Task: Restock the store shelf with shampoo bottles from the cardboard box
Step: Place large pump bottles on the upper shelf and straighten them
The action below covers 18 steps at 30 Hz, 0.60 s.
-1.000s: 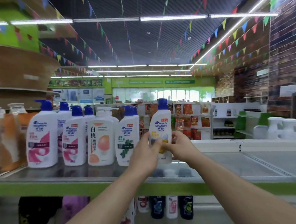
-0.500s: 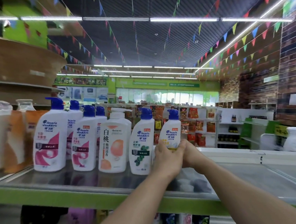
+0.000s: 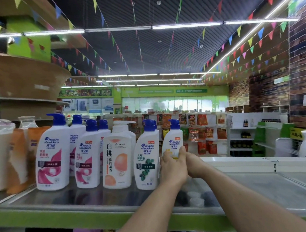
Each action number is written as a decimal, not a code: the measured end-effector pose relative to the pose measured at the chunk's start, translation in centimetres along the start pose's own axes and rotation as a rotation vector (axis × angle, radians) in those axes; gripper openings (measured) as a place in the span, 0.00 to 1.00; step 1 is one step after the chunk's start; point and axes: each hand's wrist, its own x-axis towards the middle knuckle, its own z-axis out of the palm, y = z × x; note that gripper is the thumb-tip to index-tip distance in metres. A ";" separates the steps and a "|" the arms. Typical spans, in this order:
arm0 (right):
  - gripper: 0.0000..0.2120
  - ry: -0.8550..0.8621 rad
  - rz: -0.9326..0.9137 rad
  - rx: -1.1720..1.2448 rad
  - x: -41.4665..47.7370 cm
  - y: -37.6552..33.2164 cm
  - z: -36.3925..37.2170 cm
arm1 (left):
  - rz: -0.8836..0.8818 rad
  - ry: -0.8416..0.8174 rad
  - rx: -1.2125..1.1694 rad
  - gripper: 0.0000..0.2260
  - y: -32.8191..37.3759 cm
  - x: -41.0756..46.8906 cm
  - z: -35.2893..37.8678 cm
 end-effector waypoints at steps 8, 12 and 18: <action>0.23 -0.009 0.107 -0.082 -4.2 1.6 -2.2 | 0.037 -0.040 0.040 0.36 1.4 -3.0 -0.3; 0.18 0.000 0.035 -0.125 -10.2 1.1 -4.9 | 0.139 -0.031 0.066 0.37 1.9 -7.1 -0.6; 0.07 0.201 -0.176 0.141 -22.0 -0.4 -7.2 | 0.201 0.010 0.014 0.38 1.5 -16.2 -1.2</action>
